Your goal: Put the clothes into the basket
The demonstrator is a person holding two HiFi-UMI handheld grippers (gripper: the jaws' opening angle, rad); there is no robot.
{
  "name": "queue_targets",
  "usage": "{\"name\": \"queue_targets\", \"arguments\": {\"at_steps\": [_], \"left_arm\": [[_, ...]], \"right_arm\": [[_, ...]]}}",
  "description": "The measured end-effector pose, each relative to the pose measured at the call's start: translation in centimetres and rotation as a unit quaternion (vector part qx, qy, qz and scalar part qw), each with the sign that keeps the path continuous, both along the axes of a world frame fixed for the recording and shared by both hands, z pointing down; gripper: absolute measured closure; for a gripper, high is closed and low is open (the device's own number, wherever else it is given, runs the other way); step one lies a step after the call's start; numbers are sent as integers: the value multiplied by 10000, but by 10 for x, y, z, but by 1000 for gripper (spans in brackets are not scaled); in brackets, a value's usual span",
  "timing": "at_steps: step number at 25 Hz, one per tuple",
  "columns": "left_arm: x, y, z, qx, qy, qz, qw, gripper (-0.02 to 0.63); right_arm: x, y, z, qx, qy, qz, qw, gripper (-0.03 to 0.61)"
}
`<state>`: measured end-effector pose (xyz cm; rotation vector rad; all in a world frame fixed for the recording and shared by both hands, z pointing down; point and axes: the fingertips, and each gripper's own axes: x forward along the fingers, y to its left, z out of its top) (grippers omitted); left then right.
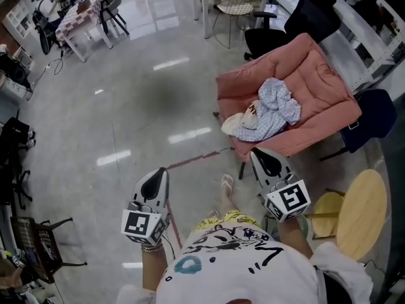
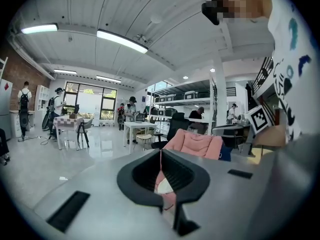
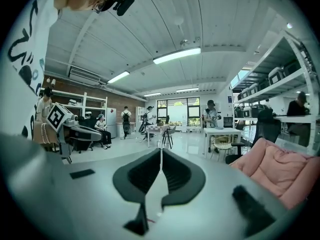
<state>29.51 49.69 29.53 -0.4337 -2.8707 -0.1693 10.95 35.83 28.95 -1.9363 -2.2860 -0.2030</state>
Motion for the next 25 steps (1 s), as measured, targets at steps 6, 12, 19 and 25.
{"name": "queue_targets", "arguments": {"at_steps": [6, 12, 19, 25], "left_arm": [[-51, 29, -6, -78, -34, 103, 9999, 595], [-114, 42, -20, -170, -116, 327, 9993, 595], [-181, 48, -25, -264, -147, 442, 9986, 595], [-221, 50, -18, -253, -222, 500, 9982, 595]], "right_arm": [[-45, 27, -4, -57, -12, 67, 10000, 549], [-100, 37, -17, -105, -115, 178, 9997, 549], [-167, 35, -19, -158, -136, 359, 9991, 549], [-207, 35, -9, -110, -48, 538, 9985, 549]]}}
